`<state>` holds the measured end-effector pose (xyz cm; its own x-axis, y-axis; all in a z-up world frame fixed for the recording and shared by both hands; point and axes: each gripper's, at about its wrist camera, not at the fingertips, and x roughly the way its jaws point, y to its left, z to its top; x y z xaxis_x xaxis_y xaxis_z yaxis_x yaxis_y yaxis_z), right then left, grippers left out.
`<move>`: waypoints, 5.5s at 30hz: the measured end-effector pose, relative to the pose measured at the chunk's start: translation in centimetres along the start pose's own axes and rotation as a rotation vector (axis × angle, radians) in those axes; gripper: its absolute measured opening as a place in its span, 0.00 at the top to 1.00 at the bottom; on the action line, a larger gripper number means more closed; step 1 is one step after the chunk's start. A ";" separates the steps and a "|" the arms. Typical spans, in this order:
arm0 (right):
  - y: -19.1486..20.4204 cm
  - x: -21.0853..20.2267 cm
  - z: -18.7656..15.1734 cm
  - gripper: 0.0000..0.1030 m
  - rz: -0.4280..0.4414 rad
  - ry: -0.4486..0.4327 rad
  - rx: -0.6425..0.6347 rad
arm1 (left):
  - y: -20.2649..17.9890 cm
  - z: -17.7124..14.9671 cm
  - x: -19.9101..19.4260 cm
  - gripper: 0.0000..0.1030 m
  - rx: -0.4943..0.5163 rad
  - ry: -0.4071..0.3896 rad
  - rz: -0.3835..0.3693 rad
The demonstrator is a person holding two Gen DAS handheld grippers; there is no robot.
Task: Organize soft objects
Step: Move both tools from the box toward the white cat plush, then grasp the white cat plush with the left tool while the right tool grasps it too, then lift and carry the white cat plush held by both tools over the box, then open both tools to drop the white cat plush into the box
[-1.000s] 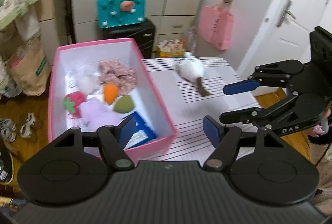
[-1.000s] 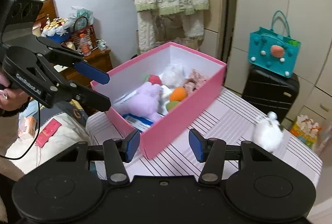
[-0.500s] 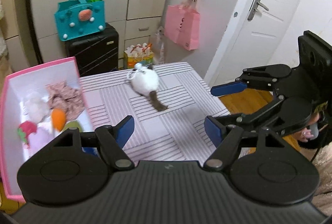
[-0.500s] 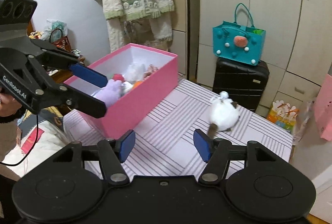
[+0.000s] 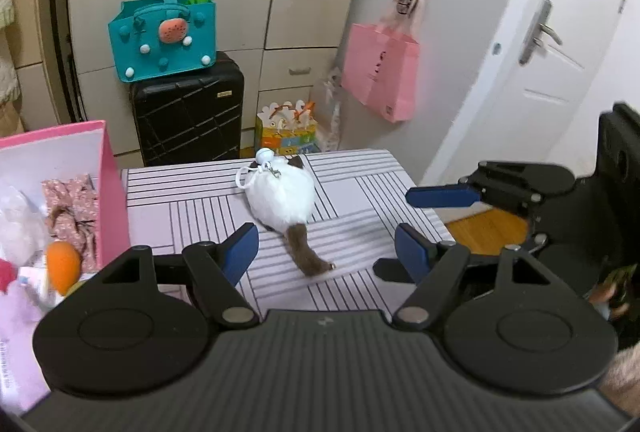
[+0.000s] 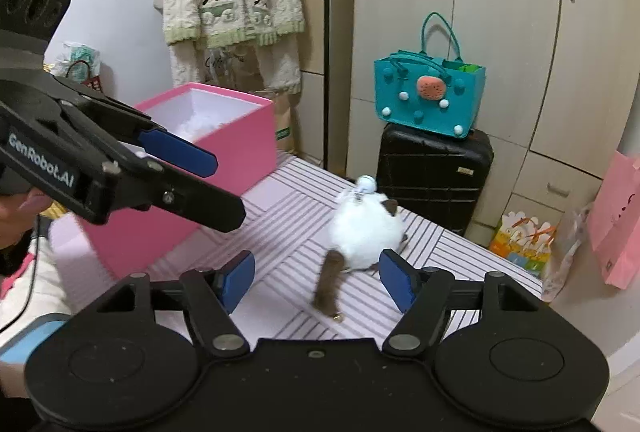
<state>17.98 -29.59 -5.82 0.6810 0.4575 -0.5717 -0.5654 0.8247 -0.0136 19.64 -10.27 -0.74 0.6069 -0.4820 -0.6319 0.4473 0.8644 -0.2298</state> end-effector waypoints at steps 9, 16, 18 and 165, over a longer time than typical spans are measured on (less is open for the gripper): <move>-3.2 5.9 -3.0 0.28 0.003 -0.032 0.092 | 1.3 -0.3 6.1 0.28 -0.101 -0.012 0.075; -4.1 9.8 -2.3 0.10 -0.028 -0.013 0.044 | 2.1 -0.2 9.6 0.28 -0.157 -0.068 0.170; -4.2 10.6 -2.1 0.10 -0.013 -0.015 0.035 | 2.5 -0.1 10.4 0.28 -0.184 -0.076 0.177; 17.5 11.1 8.5 0.27 0.133 -0.040 0.042 | 20.3 -5.3 -10.4 0.43 -0.265 -0.106 0.134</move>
<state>19.61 -7.25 -5.49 0.6196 0.5761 -0.5331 -0.6330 0.7684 0.0947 18.93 13.02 -2.70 0.7200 -0.3615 -0.5924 0.1802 0.9217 -0.3434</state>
